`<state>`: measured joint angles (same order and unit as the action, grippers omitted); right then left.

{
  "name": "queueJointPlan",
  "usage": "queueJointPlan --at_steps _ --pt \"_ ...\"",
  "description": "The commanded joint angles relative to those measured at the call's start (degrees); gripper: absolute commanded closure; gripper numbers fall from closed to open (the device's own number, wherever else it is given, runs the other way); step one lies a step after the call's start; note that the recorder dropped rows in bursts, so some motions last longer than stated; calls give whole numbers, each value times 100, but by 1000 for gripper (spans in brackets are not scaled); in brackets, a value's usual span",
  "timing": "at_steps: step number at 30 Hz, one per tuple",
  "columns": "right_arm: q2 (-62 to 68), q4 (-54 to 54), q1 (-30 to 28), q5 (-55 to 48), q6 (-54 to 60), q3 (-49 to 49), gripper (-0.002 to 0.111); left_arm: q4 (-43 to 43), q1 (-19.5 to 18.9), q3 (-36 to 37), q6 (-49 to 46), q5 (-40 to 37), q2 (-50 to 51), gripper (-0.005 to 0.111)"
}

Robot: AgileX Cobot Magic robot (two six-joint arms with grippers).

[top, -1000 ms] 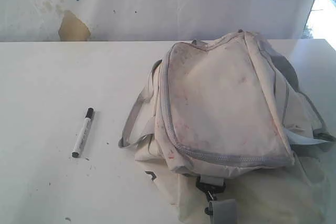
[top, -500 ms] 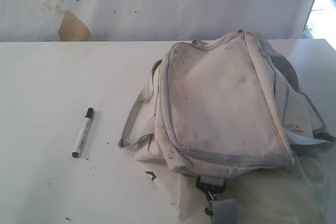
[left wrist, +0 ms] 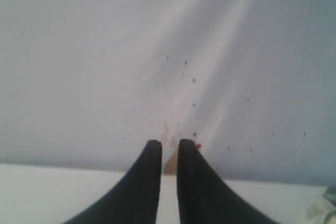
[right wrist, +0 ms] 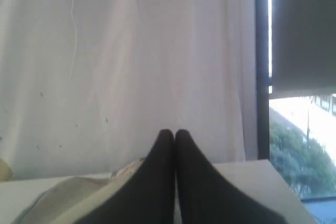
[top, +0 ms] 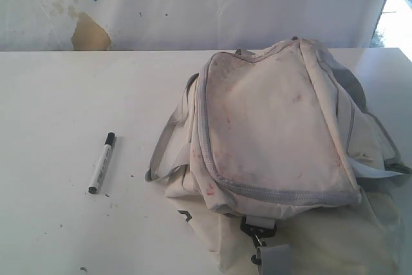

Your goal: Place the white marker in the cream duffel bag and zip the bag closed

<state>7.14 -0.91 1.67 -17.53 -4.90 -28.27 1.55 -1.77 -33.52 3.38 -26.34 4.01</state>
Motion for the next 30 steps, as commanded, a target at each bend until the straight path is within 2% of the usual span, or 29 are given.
queueJointPlan --at_steps 1,7,13,16,21,27,30 --pt "804 91 -47 -794 -45 -700 108 -155 -22 -706 -192 -1345 718 95" --pt "2039 91 -47 -563 -30 -1240 108 -825 -22 -1149 -192 -1475 1917 95" --pt "3152 91 -47 -312 -30 -1448 108 -954 -22 -1426 -303 -1377 3263 95" --pt "3679 91 -47 -195 39 -1463 107 -1340 58 -1487 -573 -1290 3875 86" --pt "4612 137 -47 -196 63 -1587 90 -2129 368 -1548 -960 -910 4963 55" --pt "5722 228 63 -866 63 -2261 72 -2158 943 -2428 -1138 -1122 6431 54" --pt "6232 434 63 -1156 63 -2653 66 -2175 1067 -2988 -1148 -1149 7058 54"
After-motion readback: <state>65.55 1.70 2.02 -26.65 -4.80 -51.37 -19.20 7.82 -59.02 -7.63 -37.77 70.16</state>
